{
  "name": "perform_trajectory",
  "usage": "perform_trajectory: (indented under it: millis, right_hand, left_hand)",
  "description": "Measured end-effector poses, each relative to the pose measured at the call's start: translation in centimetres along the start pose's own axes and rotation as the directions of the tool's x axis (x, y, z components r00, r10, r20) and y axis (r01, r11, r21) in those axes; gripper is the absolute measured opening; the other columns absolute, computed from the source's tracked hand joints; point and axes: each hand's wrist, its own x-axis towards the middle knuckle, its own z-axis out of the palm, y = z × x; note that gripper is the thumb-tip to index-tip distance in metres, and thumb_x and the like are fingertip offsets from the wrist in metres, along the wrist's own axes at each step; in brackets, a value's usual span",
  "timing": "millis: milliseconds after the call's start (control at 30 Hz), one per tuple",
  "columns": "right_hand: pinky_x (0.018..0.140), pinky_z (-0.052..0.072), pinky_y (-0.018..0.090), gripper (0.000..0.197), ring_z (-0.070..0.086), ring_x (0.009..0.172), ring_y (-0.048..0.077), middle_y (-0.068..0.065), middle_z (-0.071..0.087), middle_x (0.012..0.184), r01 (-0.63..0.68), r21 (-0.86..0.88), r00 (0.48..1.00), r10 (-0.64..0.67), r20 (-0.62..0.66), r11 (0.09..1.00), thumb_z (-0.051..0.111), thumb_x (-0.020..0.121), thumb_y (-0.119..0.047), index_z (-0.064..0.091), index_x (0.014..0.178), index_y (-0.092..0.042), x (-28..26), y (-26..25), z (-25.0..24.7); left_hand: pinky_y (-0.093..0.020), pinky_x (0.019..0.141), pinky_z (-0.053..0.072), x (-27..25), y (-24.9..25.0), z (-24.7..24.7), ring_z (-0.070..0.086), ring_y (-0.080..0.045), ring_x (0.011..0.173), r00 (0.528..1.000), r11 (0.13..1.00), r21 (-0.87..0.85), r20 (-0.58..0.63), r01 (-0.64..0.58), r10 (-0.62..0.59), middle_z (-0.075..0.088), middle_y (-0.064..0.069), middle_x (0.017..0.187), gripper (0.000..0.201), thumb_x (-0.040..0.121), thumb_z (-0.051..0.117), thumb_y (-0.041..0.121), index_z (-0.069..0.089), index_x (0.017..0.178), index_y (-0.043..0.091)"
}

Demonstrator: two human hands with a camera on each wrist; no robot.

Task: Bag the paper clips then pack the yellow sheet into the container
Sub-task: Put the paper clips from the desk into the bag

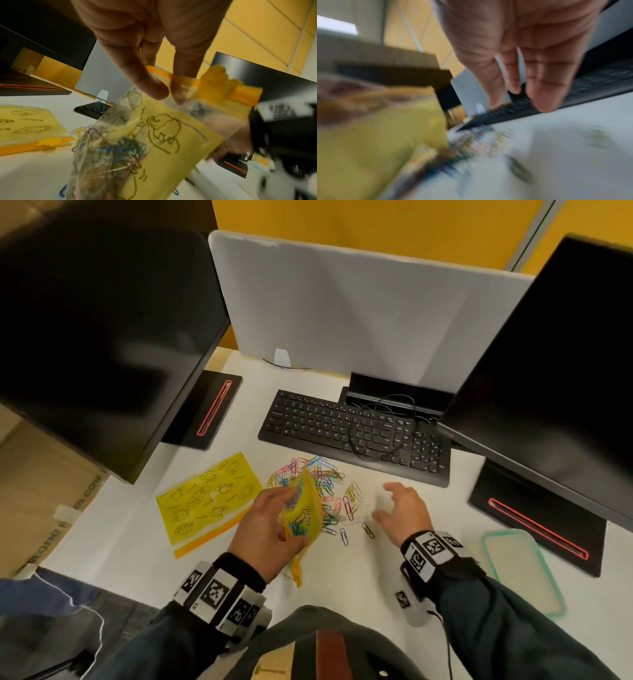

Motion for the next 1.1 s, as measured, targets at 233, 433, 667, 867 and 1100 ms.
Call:
perform_trajectory:
  millis: [233, 433, 667, 867, 1100]
  right_hand:
    - [0.081, 0.048, 0.030, 0.021, 0.057, 0.096, 0.029, 0.014, 0.054, 0.106, 0.008, -0.285, 0.999, 0.001, 0.033, 0.958, 0.049, 0.083, 0.003, 0.060, 0.100, 0.000, 1.8, 1.8, 2.6]
    - [0.099, 0.040, 0.032, 0.049, 0.051, 0.118, 0.029, 0.012, 0.053, 0.127, 0.273, -0.200, 0.953, -0.236, 0.190, 0.941, 0.053, 0.083, 0.001, 0.051, 0.130, -0.014, 4.2, -2.6, 3.5]
    - [0.111, 0.033, 0.043, 0.093, 0.017, 0.139, 0.035, -0.003, 0.004, 0.159, 0.588, -0.439, 0.775, -0.316, 0.547, 0.680, 0.064, 0.079, -0.001, 0.006, 0.149, -0.022, 9.0, -6.9, 5.3]
    - [0.108, 0.036, 0.043, 0.071, 0.021, 0.138, 0.030, 0.000, 0.015, 0.157, 0.612, -0.461, 0.771, -0.353, 0.531, 0.643, 0.053, 0.088, -0.008, 0.015, 0.147, -0.022, 8.5, -4.7, 5.2]
    - [0.109, 0.033, 0.036, 0.062, 0.032, 0.132, 0.024, 0.001, 0.033, 0.148, 0.474, -0.286, 0.857, -0.362, 0.368, 0.833, 0.053, 0.088, -0.015, 0.028, 0.144, -0.023, 4.5, 1.6, 2.3]
  left_hand:
    - [-0.003, 0.056, 0.041, 0.2, -0.1, -0.1, 0.057, -0.017, 0.054, 0.999, 0.999, 0.003, 0.005, 0.033, -0.033, 0.039, 0.015, 0.118, 0.070, 0.062, 0.080, 0.013, 0.050, 0.124, 0.024]
    - [-0.003, 0.055, 0.040, -0.2, -0.2, -0.9, 0.058, -0.010, 0.060, 0.999, 0.999, -0.027, -0.011, 0.033, -0.033, 0.042, 0.012, 0.120, 0.067, 0.062, 0.079, 0.011, 0.051, 0.120, 0.031]
    - [-0.002, 0.055, 0.040, -0.9, 0.2, -2.0, 0.056, 0.000, 0.066, 0.999, 1.000, -0.017, -0.037, 0.017, -0.018, 0.040, 0.014, 0.118, 0.070, 0.064, 0.078, 0.013, 0.043, 0.117, 0.043]
    - [-0.001, 0.055, 0.039, -1.1, 0.3, -2.2, 0.057, 0.003, 0.062, 0.999, 0.999, -0.036, -0.030, 0.023, -0.024, 0.040, 0.014, 0.117, 0.071, 0.065, 0.077, 0.008, 0.040, 0.111, 0.047]
    - [-0.001, 0.056, 0.039, -0.8, 0.7, -1.2, 0.057, 0.001, 0.065, 1.000, 1.000, -0.026, 0.024, -0.010, 0.010, 0.039, 0.016, 0.117, 0.070, 0.065, 0.076, 0.007, 0.041, 0.112, 0.046]
